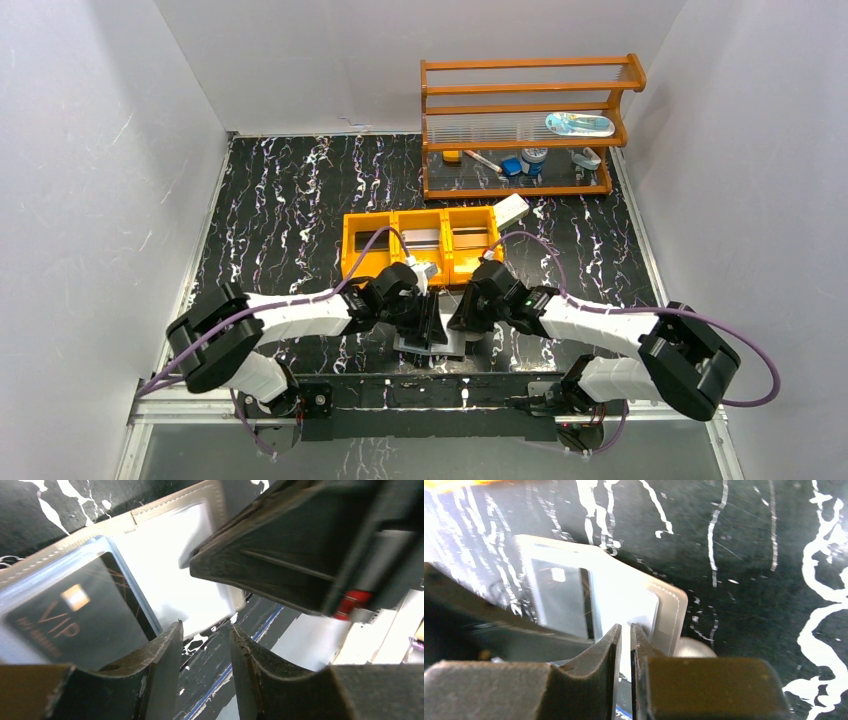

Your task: Take the credit cards out of the card holder

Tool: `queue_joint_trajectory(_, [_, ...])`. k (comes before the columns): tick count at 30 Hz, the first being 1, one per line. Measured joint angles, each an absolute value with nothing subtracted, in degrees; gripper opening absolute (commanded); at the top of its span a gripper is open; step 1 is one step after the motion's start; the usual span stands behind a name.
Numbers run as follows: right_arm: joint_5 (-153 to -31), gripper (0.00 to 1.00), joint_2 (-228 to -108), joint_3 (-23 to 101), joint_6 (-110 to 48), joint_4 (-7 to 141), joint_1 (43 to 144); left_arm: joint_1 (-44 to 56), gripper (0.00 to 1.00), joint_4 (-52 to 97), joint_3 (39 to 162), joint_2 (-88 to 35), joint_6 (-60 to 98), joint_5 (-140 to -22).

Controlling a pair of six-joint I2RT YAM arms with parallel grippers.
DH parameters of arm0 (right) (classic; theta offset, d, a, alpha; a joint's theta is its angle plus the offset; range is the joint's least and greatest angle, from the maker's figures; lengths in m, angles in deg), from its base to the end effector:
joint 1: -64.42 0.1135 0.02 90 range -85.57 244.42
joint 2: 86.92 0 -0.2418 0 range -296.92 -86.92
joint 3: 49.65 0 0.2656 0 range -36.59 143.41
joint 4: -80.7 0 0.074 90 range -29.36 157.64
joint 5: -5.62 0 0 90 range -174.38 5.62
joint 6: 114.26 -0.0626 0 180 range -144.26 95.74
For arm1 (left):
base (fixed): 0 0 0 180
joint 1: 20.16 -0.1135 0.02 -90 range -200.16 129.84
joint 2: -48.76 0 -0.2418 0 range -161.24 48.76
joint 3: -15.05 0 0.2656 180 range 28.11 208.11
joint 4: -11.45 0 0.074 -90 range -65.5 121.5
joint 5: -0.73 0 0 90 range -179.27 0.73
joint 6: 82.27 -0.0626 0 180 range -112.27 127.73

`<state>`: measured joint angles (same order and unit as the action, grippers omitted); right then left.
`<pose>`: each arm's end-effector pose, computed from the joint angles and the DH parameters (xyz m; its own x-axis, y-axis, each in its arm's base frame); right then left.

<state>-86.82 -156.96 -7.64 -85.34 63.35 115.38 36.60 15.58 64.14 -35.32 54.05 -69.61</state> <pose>0.1666 0.2097 0.1188 -0.9125 0.2631 -0.3131 0.0080 0.7770 0.6295 0.1555 -0.2757 0.1178 -0.9119 0.1490 -0.3823 0.3926 0.5874 -0.7077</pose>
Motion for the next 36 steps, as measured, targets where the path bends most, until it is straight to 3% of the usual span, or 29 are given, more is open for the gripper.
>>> queue_joint_trajectory(11, [-87.2,0.23,-158.2,-9.2,-83.5,63.2,115.0,36.6,0.51,25.3,64.2,-22.1,53.4,-84.0])
queue_joint_trajectory(22, [-89.5,0.26,-158.7,-9.4,-83.0,66.6,115.0,36.6,0.39,29.3,64.1,-28.3,52.7,-86.4])
queue_joint_trajectory(36, [-95.1,0.35,-160.7,-12.0,-85.0,78.0,114.9,36.7,0.41,25.3,58.0,-22.9,58.5,-87.6])
